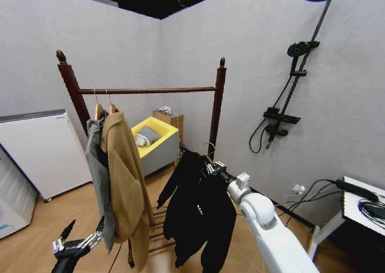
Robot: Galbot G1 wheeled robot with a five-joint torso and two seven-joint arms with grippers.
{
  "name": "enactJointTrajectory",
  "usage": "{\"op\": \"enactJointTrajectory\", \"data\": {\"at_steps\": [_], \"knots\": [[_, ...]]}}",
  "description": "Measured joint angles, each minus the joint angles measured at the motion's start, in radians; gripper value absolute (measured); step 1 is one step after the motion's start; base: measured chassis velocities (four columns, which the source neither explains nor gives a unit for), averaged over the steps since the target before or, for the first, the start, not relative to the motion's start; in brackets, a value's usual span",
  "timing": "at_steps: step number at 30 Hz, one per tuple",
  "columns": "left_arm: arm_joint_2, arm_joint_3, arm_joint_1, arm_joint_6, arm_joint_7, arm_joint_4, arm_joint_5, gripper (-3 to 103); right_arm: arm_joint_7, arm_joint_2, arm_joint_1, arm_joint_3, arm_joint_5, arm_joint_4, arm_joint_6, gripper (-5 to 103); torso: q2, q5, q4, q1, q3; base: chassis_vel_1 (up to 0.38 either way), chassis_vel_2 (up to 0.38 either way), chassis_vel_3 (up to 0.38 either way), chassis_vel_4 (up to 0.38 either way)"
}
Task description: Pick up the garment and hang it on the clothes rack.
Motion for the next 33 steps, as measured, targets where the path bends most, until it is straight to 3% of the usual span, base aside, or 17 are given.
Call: {"op": "enactJointTrajectory", "data": {"at_steps": [13,23,33], "knots": [[0.000,0.000,0.000,0.000,0.000,0.000,0.000,100,-0.002,0.003,-0.007,0.007,-0.001,0.002,0.004,9,0.000,-0.0001,0.0007,0.000,0.000,0.000,0.050,0.053,0.005],[0.000,0.000,0.000,0.000,0.000,0.000,0.000,100,-0.001,-0.001,0.000,0.018,0.008,-0.004,0.002,9,0.000,0.0000,0.0000,0.000,0.000,0.001,0.028,0.020,-0.004],[0.000,0.000,0.000,0.000,0.000,0.000,0.000,100,0.063,-0.011,0.174,-0.049,0.106,-0.040,-0.048,9,0.000,-0.0002,0.0007,0.000,0.000,0.000,0.000,0.000,0.000]]}}
